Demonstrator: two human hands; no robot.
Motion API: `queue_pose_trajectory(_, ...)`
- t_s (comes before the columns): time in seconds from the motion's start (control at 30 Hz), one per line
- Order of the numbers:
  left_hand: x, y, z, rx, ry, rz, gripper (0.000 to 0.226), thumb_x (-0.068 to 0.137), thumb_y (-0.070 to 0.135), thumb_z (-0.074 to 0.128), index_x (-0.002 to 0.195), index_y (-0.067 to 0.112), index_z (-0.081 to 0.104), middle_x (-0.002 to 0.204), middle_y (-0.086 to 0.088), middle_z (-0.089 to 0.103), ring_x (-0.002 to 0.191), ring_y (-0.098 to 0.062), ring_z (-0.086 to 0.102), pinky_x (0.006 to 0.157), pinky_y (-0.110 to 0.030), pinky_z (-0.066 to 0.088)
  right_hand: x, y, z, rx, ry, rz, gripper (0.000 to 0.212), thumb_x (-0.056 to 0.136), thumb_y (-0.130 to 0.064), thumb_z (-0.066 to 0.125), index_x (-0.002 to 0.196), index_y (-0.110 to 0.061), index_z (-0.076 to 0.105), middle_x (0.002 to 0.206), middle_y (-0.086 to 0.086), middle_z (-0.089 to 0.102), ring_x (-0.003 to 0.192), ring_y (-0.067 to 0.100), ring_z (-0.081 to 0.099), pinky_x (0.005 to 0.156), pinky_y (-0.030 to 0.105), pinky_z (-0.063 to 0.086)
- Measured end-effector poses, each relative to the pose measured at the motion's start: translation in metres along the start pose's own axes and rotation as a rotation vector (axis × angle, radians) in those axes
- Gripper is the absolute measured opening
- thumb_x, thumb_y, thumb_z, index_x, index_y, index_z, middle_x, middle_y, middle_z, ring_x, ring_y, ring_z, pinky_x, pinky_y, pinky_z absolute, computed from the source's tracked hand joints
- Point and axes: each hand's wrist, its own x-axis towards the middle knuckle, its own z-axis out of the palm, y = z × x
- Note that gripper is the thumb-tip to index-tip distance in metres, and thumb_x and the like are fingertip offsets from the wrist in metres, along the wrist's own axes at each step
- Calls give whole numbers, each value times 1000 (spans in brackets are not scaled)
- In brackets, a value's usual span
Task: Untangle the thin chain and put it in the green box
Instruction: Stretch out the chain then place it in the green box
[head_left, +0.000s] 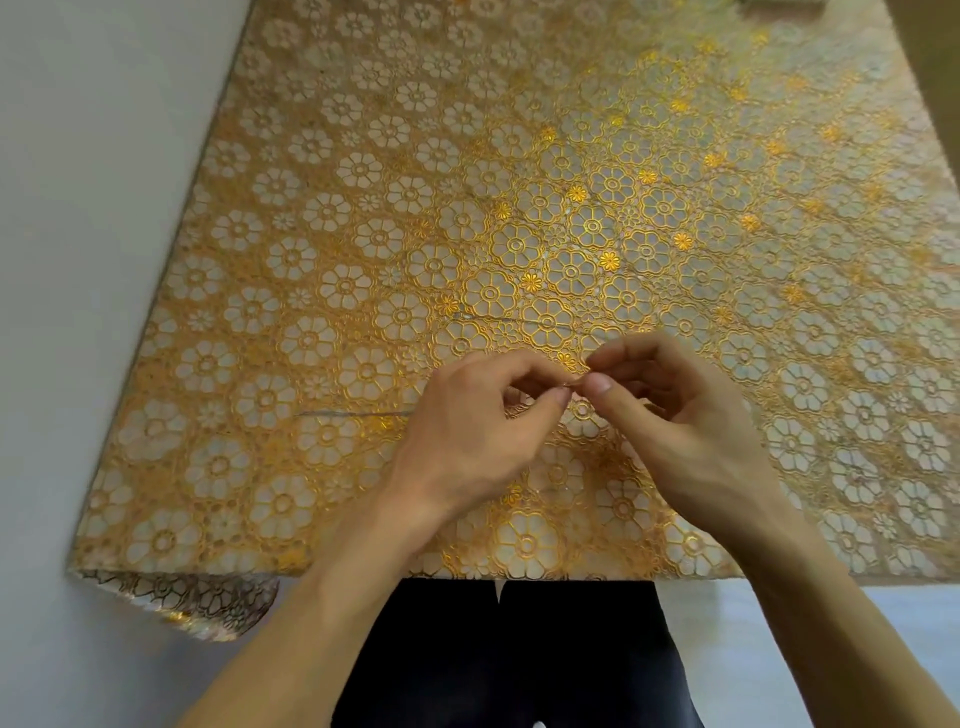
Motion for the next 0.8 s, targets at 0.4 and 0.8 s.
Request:
queue_pose_trajectory(0.4,0,-5,-2,-215,-35,-69,13,86,34,68,94,30,77,90,14,76,89,-7,72,82,-35,57,3,13,-9,-46,13,-50,12,91,-19,74,99,-26,68,91,-9,71,80,15,66,67,29,52)
queue_pose_trajectory(0.8,0,-5,0,-235,-8,-84,6,84,31,71,89,30,75,84,15,74,76,-3,69,69,-19,53,1,20,-6,-105,17,-145,17,88,-11,76,98,-22,68,91,-13,71,80,13,66,64,18,48)
